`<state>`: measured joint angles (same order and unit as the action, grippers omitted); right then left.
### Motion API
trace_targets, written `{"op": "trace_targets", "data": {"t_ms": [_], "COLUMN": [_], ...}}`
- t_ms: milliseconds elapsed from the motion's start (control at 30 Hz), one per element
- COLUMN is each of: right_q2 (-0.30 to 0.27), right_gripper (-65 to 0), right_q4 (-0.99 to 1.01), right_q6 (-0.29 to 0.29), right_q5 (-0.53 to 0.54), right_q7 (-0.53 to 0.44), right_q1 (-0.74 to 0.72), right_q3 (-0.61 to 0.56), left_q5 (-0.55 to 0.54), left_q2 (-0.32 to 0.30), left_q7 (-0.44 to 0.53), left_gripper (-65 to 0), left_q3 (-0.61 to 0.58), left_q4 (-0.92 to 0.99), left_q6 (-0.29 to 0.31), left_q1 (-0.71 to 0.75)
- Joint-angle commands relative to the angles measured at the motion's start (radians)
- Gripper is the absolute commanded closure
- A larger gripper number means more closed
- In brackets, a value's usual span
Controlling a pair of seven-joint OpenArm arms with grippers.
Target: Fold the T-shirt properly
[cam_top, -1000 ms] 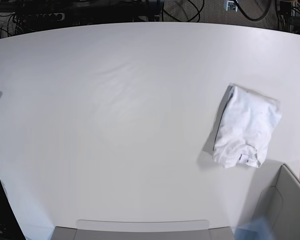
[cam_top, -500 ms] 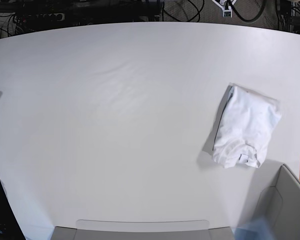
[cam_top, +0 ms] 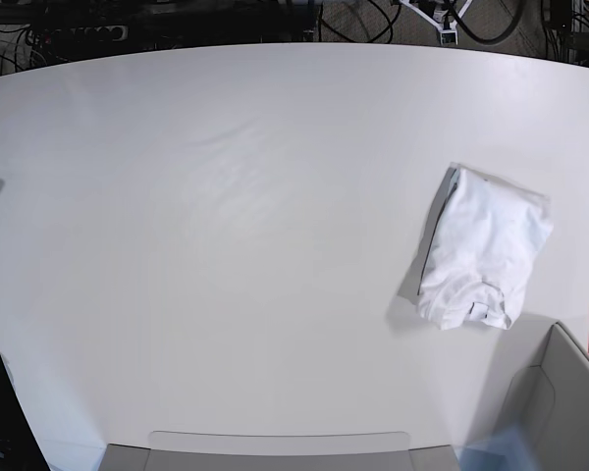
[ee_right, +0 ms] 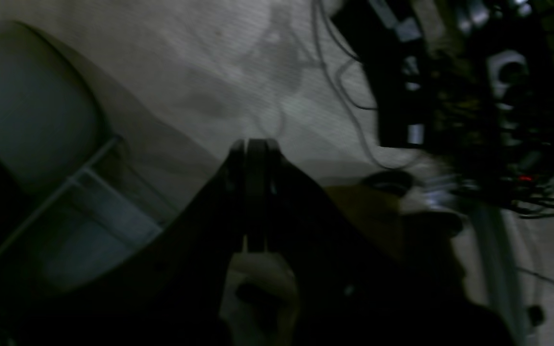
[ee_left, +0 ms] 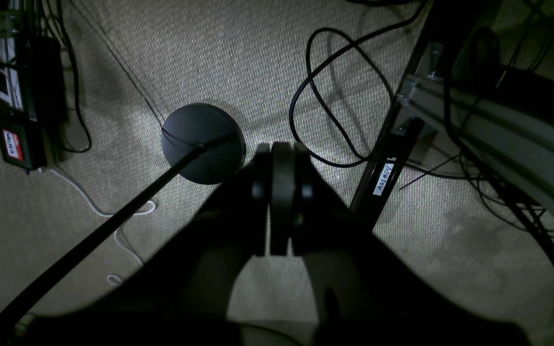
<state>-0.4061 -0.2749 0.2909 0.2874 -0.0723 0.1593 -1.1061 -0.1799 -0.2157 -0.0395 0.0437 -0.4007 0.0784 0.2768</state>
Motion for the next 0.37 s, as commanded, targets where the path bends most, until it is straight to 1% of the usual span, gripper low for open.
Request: {"op": "trace_targets", "data": {"t_ms": [0, 333], "right_q2": [-0.012, -0.012], "right_gripper": [0.0, 0.0], "right_q4": [-0.001, 0.006], "right_q6": [0.012, 0.012], "right_q5": [0.0, 0.0], "right_q7": [-0.004, -0.004], "right_q1": [0.009, -0.028], "right_q3": [-0.021, -0.25], "left_q5": [0.003, 0.003], "left_q2": [0.005, 0.037], "left_q7": [0.01, 0.006], "left_gripper": [0.0, 0.0], "left_q3": [0.0, 0.0], "left_q4": [-0.002, 0.0], "left_q6": [-0.001, 0.001], "left_q1": [0.006, 0.006]}}
